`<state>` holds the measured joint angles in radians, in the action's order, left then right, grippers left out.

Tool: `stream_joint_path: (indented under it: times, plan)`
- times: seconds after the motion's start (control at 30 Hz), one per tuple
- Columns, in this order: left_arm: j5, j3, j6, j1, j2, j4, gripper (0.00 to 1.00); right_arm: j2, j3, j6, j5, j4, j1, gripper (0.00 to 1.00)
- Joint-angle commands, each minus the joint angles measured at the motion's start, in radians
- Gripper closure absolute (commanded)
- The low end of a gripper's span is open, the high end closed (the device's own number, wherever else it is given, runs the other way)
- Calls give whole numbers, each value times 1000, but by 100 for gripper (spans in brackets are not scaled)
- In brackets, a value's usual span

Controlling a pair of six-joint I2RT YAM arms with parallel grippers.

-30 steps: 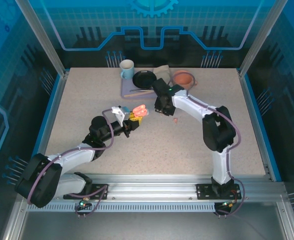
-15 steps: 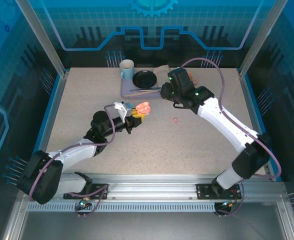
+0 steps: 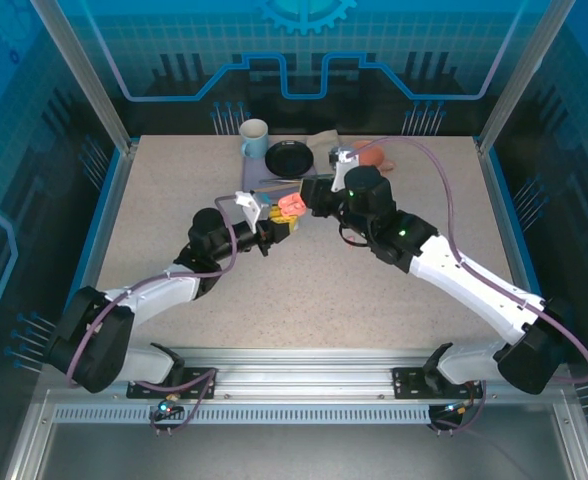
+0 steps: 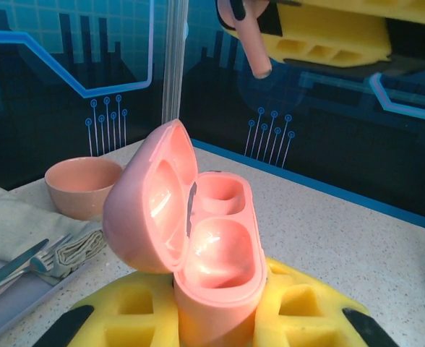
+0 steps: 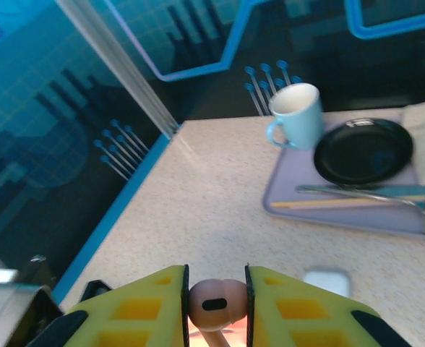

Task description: Insert the wireless bluetooth earbuds into the charging case

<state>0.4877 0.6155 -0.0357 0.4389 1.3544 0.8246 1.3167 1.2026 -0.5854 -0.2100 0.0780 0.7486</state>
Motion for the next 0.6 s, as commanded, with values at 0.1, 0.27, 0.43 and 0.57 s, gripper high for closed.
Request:
stream_joint_path:
  times: [0.1,0.27,0.43,0.57]
  plan:
    - [20,50,-43,5,9,39,100,-50,-107,41,84,-275,21,76]
    - [16,59,-57,5,7,39,100,-51,-142,10,95,-332,23,77]
    - [15,66,-57,5,4,32,100,-43,-171,-22,97,-383,35,78]
    - [15,72,-55,5,0,18,100,-29,-184,-31,96,-400,52,78]
